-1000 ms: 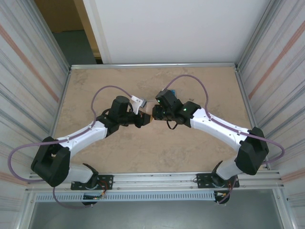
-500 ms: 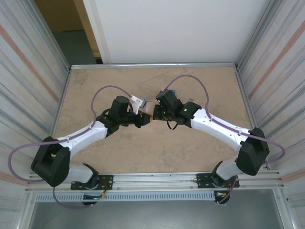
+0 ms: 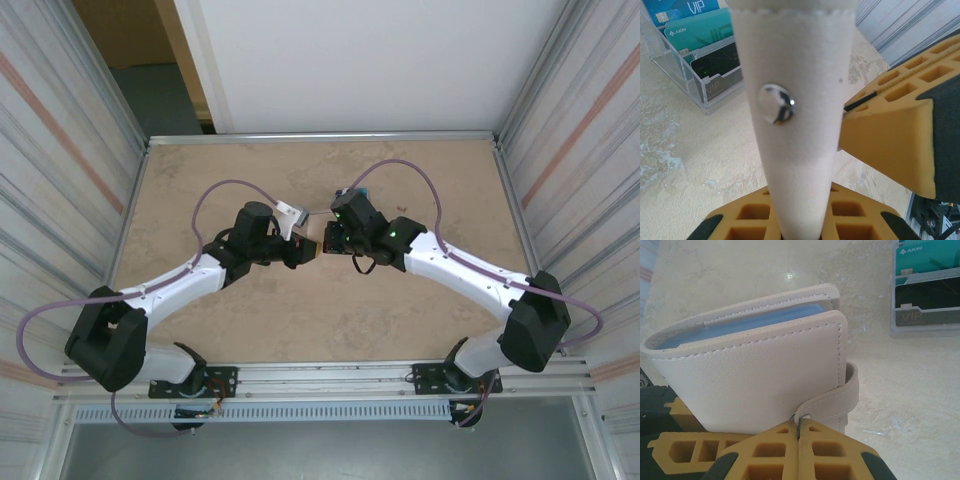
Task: Take the credit cards out of the card holder
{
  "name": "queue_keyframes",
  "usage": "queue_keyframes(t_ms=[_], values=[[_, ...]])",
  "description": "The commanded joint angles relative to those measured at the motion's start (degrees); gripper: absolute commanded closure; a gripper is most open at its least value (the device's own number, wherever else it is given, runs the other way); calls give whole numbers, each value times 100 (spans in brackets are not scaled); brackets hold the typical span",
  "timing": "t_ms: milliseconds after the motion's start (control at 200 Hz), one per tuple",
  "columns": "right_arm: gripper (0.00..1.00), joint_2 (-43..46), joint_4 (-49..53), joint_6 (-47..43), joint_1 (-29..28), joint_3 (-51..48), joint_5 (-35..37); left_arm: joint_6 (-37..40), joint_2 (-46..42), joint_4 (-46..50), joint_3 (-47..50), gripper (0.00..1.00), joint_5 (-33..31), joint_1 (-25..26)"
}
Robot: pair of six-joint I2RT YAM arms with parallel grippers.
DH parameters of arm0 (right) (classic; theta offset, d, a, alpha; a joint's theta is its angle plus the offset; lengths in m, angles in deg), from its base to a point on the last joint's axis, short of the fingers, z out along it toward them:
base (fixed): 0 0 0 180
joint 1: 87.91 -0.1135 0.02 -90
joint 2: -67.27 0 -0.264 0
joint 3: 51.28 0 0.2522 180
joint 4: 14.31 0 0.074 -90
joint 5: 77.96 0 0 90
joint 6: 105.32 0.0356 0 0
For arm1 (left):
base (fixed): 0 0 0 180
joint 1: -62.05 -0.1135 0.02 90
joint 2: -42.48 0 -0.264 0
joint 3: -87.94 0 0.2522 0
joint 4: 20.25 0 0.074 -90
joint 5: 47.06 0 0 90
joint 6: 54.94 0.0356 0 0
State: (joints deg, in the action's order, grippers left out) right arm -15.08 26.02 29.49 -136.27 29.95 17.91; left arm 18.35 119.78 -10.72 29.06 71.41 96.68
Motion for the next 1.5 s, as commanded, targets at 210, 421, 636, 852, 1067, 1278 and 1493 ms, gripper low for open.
queue_keyframes(t_ms=[210, 421, 636, 852, 1067, 1278, 1493], values=[[100, 281, -20, 125, 142, -342, 147, 95, -303, -211, -171, 99, 109, 0], [100, 408, -394, 54, 195, -549, -112, 107, -312, -181, -170, 99, 118, 7], [100, 550, -458, 85, 224, -681, 2, 193, -329, -107, -205, 99, 149, -38], [76, 847, -731, -128, 404, -981, -217, 436, -394, 9, -284, 100, 815, -207], [34, 1228, -2038, -622, 735, -1608, -1394, 896, -473, 545, -521, 100, 1222, -239], [13, 1412, -2357, -1133, 741, -1639, -1764, 896, -509, 509, -517, 100, 1413, -245], [12, 1515, -2588, -1402, 938, -1764, -2420, 941, -526, 381, -576, 100, 2039, -259]])
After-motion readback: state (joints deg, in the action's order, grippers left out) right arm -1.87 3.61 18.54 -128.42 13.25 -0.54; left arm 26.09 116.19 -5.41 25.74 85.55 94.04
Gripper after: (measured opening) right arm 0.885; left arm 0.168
